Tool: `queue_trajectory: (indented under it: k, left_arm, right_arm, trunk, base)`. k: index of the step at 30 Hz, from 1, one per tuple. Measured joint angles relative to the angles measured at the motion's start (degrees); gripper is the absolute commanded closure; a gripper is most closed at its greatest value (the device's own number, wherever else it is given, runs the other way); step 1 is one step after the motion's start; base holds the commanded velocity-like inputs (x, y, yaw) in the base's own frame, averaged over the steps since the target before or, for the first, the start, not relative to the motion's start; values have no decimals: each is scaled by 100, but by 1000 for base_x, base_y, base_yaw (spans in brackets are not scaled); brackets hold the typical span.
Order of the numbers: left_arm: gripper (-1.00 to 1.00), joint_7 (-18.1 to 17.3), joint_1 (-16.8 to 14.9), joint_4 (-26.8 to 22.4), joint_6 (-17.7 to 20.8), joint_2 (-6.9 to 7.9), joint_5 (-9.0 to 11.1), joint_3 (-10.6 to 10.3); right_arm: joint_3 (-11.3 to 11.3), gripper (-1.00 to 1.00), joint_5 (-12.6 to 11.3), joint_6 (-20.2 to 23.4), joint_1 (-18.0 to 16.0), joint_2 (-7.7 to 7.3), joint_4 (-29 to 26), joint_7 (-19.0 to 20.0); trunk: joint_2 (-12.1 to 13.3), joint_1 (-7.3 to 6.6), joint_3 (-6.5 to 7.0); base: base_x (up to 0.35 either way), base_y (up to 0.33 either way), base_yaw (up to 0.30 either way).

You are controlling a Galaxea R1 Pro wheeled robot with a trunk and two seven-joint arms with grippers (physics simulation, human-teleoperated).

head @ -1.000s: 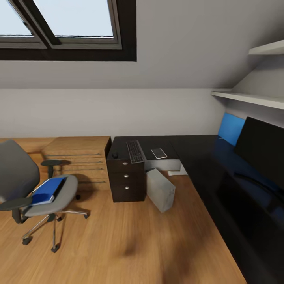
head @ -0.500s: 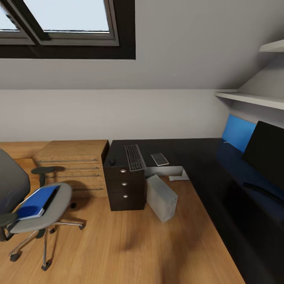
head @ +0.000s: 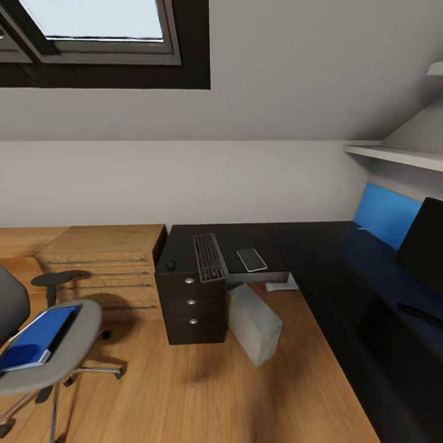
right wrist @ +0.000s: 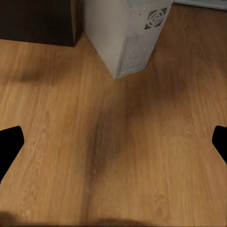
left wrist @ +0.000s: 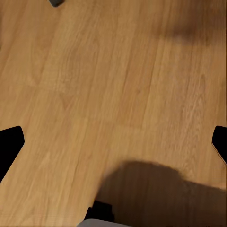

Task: In the bedroom, organize the workspace by keeping the computer under the desk, ensuring the monitor is on the desk, placing the keyboard on the desk next to the monitor, placing the mouse on the desk next to the keyboard, moving the folder from the swivel chair onto the desk next to the mouse, stacking the notebook on top of the folder with the pen on top of the notebook, and positioning the swivel chair next to the desk.

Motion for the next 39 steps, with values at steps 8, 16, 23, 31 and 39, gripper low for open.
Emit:
queue_trajectory:
  k: [8, 16, 23, 31, 39]
  left_arm:
    - [-100, 29, 0, 0, -8, 7, 11, 6]
    - [-100, 34, -1, 0, -9, 1, 13, 5]
    - [-100, 29, -2, 0, -9, -8, 12, -1]
    - [-100, 17, -2, 0, -10, -16, 11, -3]
    - [-100, 11, 0, -2, -9, -25, 6, -6]
  right_arm:
    - [-4, -100, 2, 0, 0, 4, -1, 2]
    - [1, -100, 8, -18, 1, 3, -3, 3]
    - [3, -100, 4, -13, 1, 3, -2, 2]
    - [6, -100, -3, -12, 0, 3, -1, 2]
    - [8, -100, -3, -14, -1, 3, 0, 2]
  trunk:
    - [0, 1, 0]
    - [1, 1, -1]
    - [1, 2, -8]
    - [1, 2, -8]
    - [2, 3, -8]
  base:
    - [195, 53, 0]
    - [205, 258, 0]
    - [168, 302, 0]
    - [150, 309, 59]
    - [70, 147, 210]
